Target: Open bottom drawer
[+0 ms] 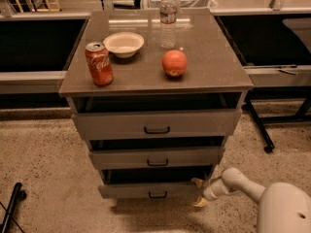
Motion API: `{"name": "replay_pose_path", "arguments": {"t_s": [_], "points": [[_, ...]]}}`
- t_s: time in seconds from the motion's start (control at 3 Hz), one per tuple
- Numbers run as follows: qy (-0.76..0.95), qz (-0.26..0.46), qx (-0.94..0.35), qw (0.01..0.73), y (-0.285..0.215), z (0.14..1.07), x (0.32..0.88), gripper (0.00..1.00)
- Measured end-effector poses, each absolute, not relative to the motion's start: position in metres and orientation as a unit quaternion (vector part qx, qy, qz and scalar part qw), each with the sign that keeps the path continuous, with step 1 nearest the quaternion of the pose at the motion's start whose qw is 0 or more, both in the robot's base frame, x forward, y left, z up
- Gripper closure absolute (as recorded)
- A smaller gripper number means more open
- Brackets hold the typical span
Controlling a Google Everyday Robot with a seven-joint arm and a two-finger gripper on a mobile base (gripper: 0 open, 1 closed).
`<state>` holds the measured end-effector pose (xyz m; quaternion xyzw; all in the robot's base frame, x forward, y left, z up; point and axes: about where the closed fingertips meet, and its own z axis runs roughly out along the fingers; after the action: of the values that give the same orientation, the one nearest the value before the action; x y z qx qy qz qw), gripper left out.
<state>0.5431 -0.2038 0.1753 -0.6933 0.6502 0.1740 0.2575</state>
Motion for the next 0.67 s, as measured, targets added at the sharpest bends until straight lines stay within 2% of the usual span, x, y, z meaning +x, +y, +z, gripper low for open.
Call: {"name": "replay_pose_path", "arguments": {"t_s": [0.33, 0.67], "points": [[0.653, 0.193, -0.688, 0.250, -0.206, 0.177, 0.523, 0.52], [0.651, 0.186, -0.690, 0.255, -0.207, 0.190, 0.526, 0.51]]}}
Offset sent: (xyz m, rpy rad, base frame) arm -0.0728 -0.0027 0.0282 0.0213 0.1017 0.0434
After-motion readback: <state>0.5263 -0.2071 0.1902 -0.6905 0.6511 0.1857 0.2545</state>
